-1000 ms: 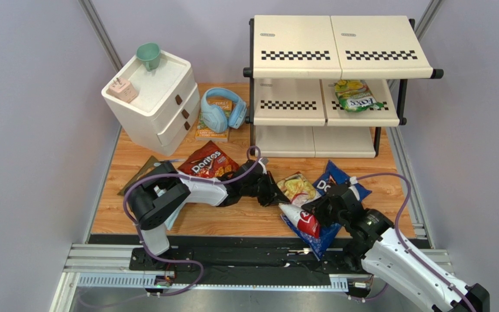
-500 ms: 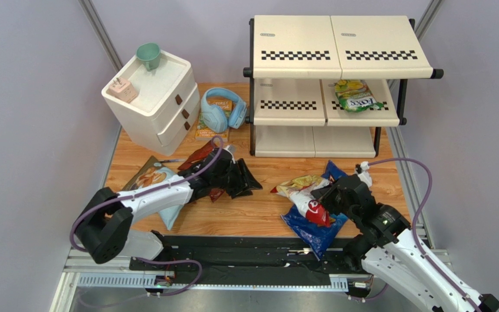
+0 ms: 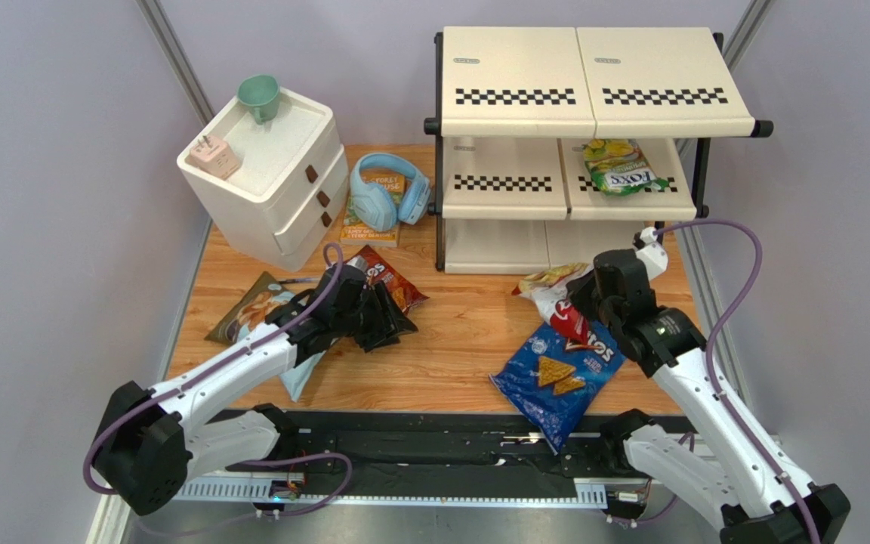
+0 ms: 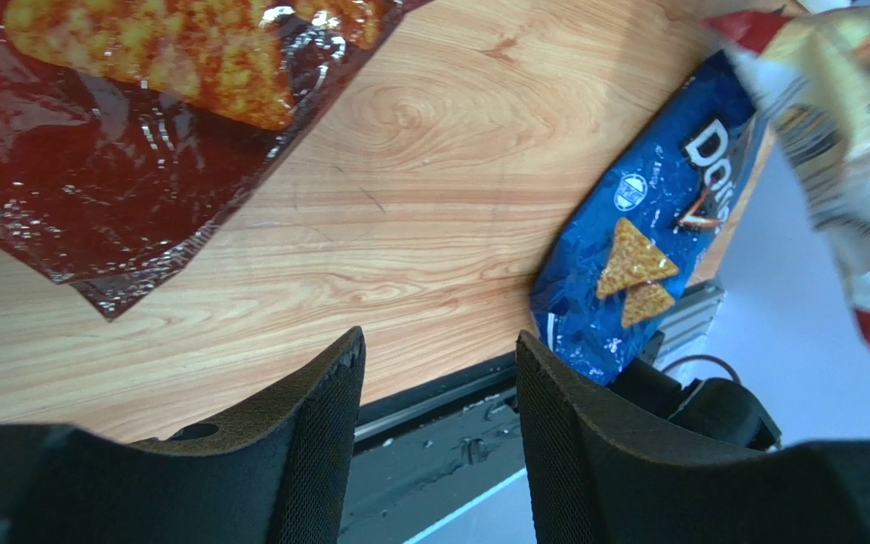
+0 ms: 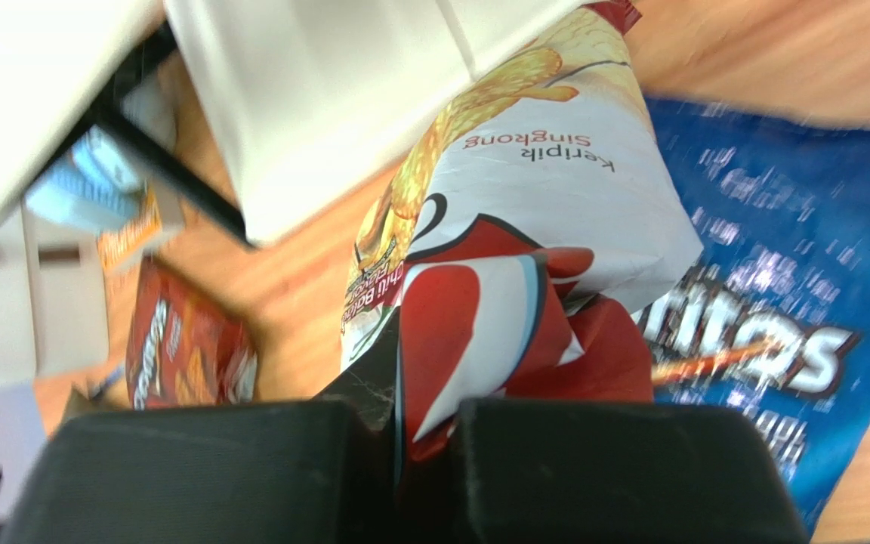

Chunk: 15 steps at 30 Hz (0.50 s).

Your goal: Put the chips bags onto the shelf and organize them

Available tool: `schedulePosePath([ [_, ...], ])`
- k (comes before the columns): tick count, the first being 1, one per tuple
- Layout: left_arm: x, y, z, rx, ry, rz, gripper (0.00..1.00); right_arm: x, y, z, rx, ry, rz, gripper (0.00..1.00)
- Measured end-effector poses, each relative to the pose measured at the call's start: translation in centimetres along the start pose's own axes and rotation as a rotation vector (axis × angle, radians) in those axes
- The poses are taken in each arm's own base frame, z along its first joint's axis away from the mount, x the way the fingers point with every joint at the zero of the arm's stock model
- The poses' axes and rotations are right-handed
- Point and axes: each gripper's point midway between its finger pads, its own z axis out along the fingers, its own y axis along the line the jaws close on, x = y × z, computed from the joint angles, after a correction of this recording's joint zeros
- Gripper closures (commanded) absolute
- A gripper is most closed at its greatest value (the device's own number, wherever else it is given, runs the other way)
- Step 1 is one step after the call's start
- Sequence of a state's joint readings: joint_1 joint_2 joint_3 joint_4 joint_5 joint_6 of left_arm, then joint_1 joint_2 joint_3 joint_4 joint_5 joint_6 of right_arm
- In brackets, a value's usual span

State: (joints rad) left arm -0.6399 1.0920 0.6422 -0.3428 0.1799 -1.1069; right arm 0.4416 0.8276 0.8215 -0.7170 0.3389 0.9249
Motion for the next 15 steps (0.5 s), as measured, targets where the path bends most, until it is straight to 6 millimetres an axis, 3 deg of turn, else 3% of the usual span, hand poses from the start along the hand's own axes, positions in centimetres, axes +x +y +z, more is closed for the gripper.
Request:
schedulePosePath([
  [6,-0.3,1.3,0.0,-0.04,0.004,0.002,0.43,-5.1,-1.7,1.6,0.036,-0.11,0.059,1.0],
  [15,0.2,2.1,0.9,-0.082,0.058,0.021,0.44,-8.7,-0.5,2.4,-0.057,-0.215,0.098,1.0],
])
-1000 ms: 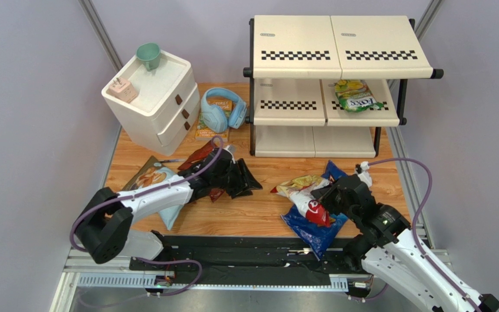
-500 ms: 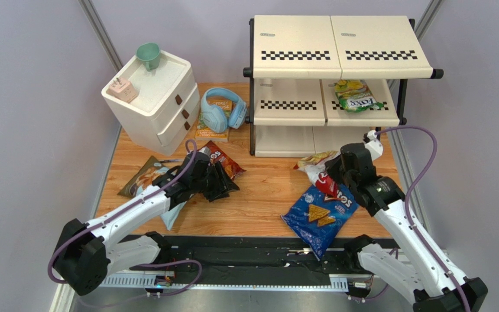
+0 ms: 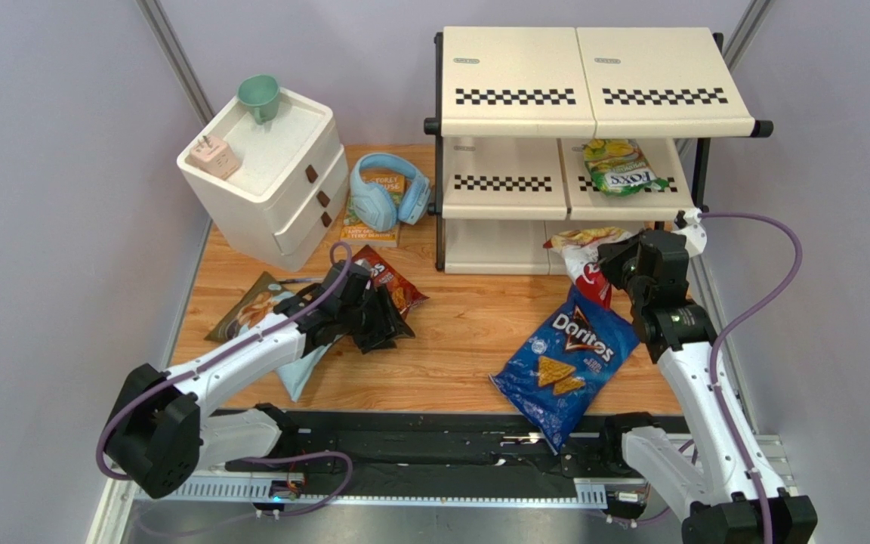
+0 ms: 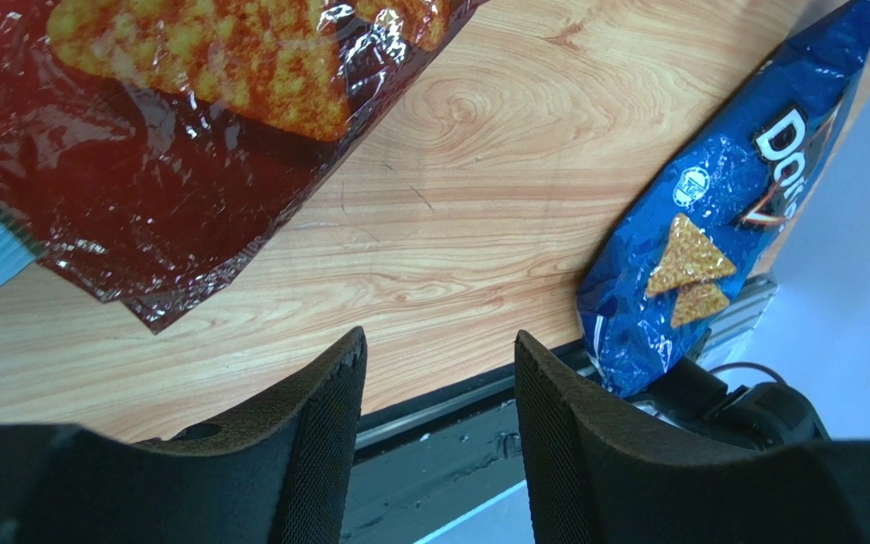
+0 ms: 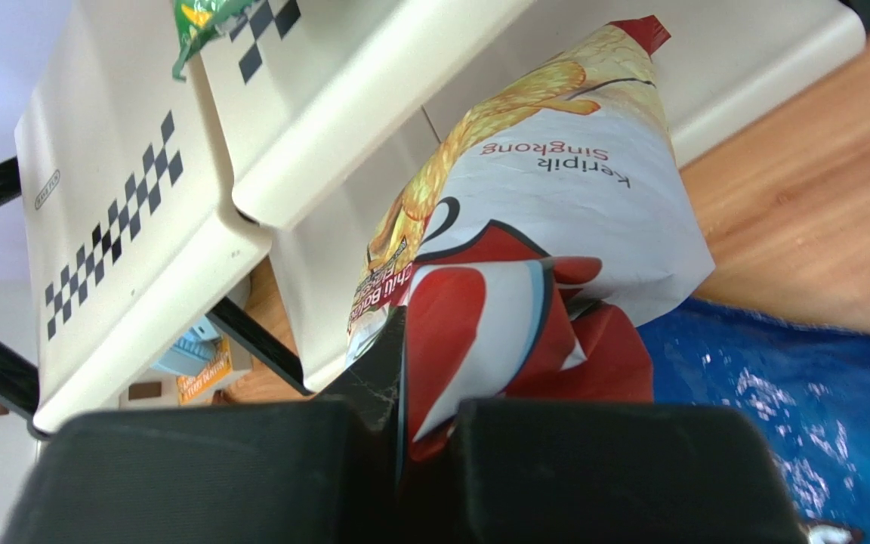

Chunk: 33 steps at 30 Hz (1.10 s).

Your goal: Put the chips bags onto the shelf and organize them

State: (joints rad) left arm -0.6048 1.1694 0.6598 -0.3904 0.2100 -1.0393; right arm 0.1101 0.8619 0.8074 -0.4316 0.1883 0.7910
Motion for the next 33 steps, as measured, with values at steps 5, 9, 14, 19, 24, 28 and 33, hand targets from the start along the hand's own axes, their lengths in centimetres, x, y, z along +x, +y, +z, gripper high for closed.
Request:
schedulePosePath([
  [5,-0.1,-0.4,0.7,-0.009,0.035,0.012,0.44,0.5,-0.8,2.9,0.015,-0.015,-0.003,1.0],
  [9,0.1,-0.5,0.7,-0.002,0.052,0.03,0.45,1.1,-3.0,4.8,0.06,-0.023,0.015,1.0],
  [14,0.1,-0.9,0.4,0.008,0.058,0.051,0.46,1.8,-4.8,7.0,0.097,-0.042,0.073,1.0],
  [19,0.0,-1.2,0.3,0.017,0.061,0.059,0.46,1.9,-4.9,9.1,0.109,-0.063,0.135,1.0],
  [24,0.1,-1.0,0.3,0.012,0.066,0.069,0.46,2.6,-5.4,11.6,0.152,-0.048,0.185,1.0],
  [28,0.2,-0.9,0.2,0.006,0.07,0.07,0.46,2.9,-5.5,13.3,0.182,-0.032,0.219,1.0],
  [33,0.3,-0.8,0.2,0.004,0.072,0.075,0.47,3.0,-5.8,15.3,0.217,-0.009,0.268,1.0],
])
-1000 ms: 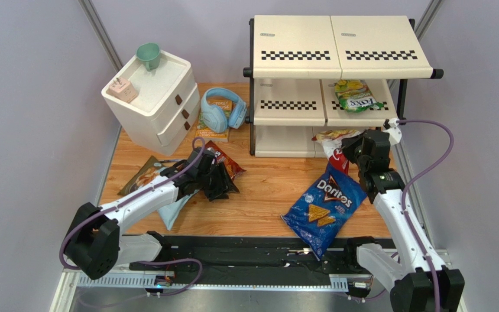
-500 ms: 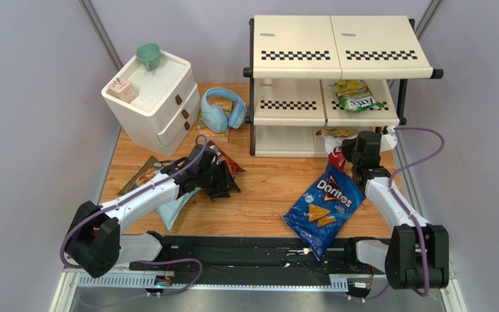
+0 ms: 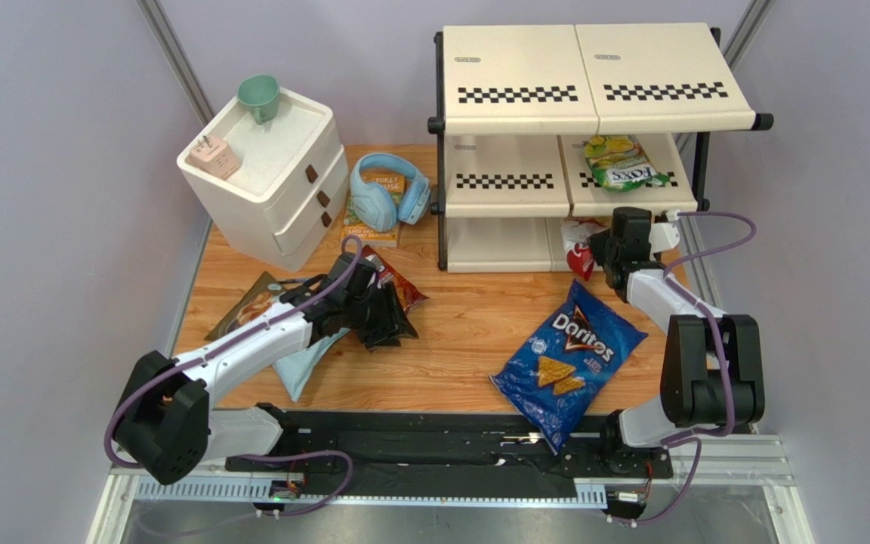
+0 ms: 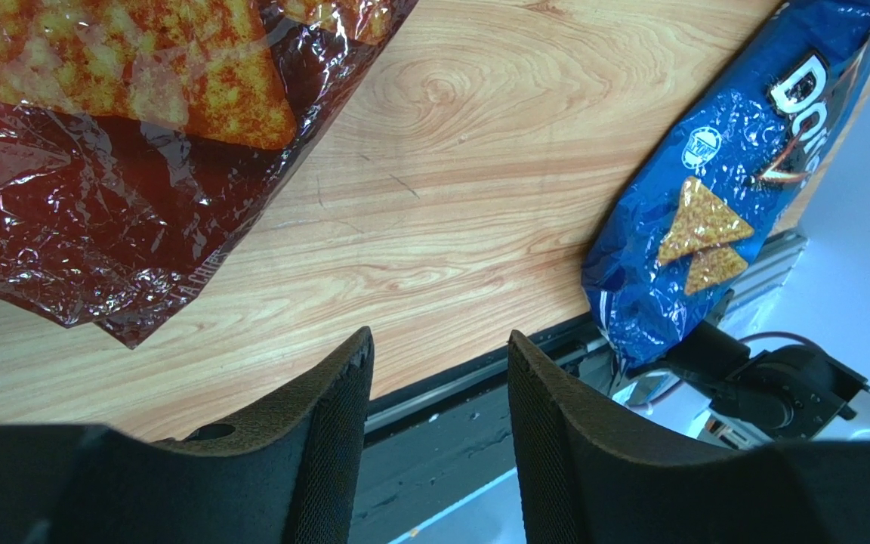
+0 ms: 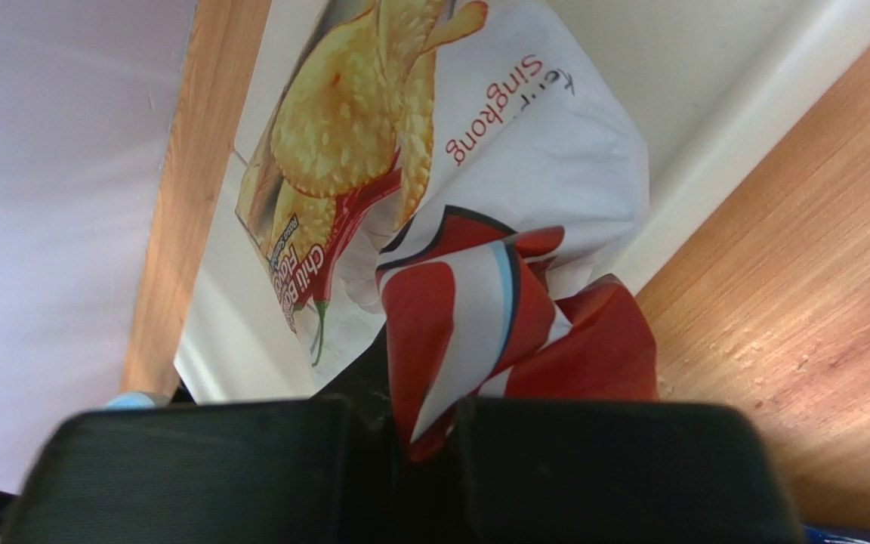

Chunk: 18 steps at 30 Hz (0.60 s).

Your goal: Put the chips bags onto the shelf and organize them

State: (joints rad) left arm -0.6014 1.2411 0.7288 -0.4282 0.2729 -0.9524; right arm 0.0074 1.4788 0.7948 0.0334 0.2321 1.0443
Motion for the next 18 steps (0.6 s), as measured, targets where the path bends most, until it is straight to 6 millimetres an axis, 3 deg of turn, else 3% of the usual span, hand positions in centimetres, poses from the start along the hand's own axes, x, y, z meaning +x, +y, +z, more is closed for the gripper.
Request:
schedulePosePath([
  [7,-0.4,-0.7,-0.9,0.021,-0.024,0.034,0.47,-1.0,-0.6,0.9,0.029,0.016,0.067,0.94],
  [10,-0.8,-1.2,-1.2,0.034,-0.036,0.048,0.47,-1.0,-0.4,1.1,0.034,0.029,0.075,0.64],
  [13,-0.9,-1.2,-1.2,0.034,-0.036,0.053,0.47,-0.6,-0.6,1.0,0.037,0.05,0.083,0.52],
  [18,-0.8,-1.2,-1.1,0.033,-0.032,0.054,0.47,1.0,-2.5,0.5,0.07,0.102,0.076,0.54],
])
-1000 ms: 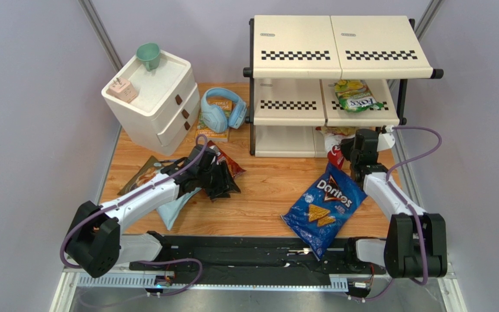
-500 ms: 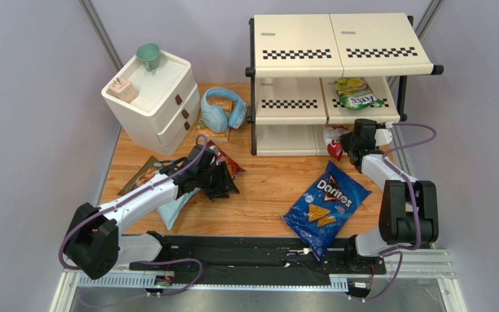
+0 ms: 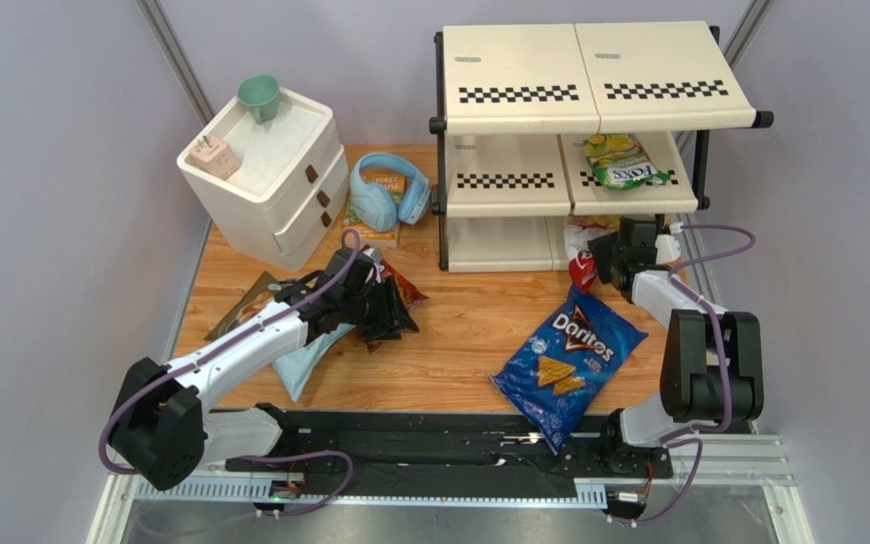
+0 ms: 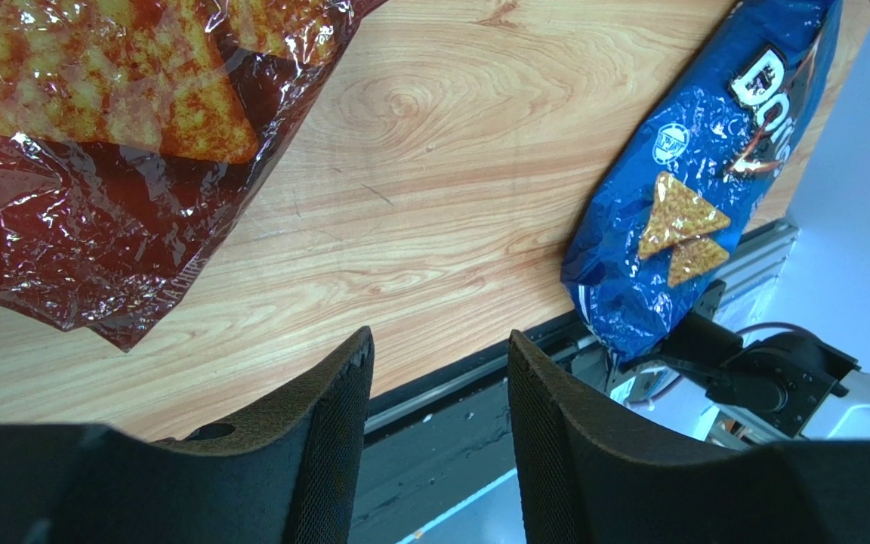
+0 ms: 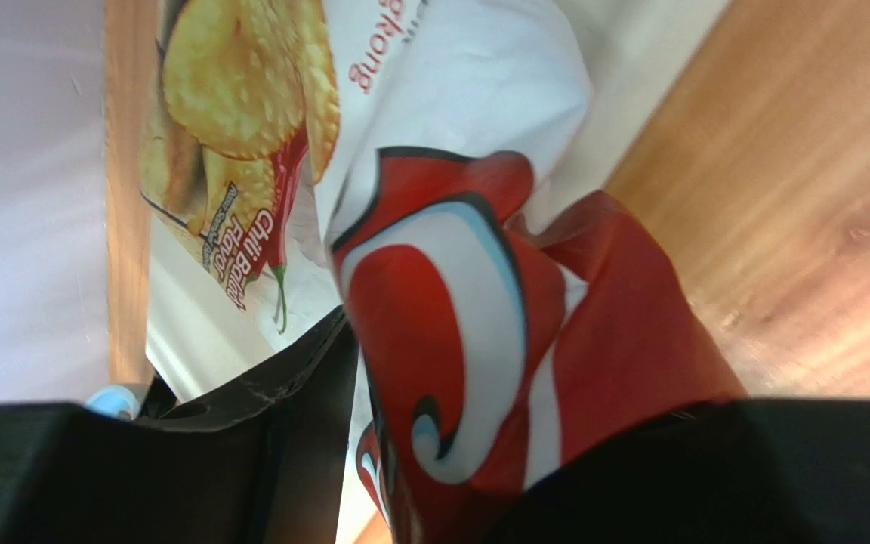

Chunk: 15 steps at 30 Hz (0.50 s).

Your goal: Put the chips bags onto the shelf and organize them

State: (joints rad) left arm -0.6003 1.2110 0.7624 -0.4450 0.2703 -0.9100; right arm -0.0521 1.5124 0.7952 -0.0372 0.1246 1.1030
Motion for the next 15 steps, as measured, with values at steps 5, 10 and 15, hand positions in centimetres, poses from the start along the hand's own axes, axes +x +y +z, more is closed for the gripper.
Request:
schedulePosePath([
  [5,0.3,0.1,0.3,-0.003,0.018,-0.004,0.47,0.8,-0.9,-1.5,-0.011,0.029,0.001,0.57],
  [10,0.4,0.0,0.5,0.003,0.031,-0.005,0.47,0.9,-1.5,-3.5,-0.029,0.029,0.003,0.51],
  [15,0.5,-0.1,0.6,0.009,0.039,-0.006,0.47,1.0,-1.7,-4.2,-0.024,0.033,0.001,0.44],
])
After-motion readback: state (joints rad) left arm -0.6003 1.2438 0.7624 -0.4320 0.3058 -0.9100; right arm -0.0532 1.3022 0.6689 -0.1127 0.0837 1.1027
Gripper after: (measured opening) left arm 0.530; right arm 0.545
